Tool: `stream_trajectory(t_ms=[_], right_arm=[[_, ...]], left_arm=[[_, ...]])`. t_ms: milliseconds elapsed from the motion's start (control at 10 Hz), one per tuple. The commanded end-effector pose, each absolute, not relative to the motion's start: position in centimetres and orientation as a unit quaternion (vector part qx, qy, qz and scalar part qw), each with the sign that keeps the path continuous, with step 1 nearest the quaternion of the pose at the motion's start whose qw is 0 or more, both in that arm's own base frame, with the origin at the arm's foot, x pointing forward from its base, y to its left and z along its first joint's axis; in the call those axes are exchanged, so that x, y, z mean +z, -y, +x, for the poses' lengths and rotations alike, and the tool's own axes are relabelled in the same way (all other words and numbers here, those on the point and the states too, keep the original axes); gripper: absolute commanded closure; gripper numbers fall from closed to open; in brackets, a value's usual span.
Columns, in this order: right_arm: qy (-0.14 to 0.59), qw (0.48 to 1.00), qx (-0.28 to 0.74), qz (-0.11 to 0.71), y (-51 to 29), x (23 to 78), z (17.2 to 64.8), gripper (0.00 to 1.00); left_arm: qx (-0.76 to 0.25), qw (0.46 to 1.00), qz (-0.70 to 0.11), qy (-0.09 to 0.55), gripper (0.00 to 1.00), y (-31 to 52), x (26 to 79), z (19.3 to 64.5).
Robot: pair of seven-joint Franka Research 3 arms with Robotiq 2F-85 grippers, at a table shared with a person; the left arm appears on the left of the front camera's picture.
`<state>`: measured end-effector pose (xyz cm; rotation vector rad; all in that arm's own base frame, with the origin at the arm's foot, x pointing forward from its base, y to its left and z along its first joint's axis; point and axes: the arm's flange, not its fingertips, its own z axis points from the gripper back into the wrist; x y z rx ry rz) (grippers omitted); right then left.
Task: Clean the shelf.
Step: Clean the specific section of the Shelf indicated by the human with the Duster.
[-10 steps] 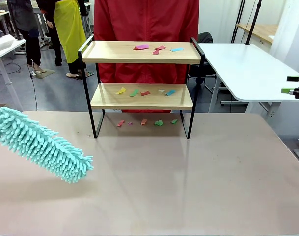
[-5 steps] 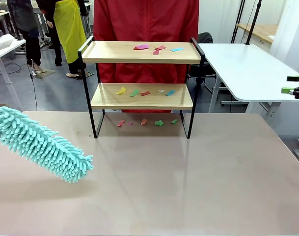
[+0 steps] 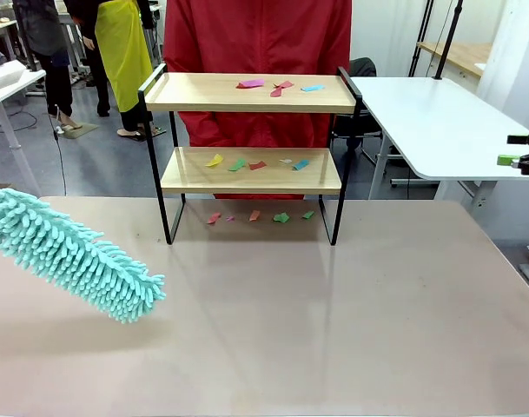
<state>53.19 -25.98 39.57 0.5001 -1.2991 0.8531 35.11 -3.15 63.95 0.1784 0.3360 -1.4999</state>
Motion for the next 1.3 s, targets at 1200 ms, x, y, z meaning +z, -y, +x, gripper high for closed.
stream_trajectory(t_ms=[1200], right_arm=[[0.573,0.692,0.377,0.224,25.77,40.1,53.31,0.0]], left_arm=[[-0.678,0.715,0.081,-0.149,0.87,2.95,64.08,34.93]])
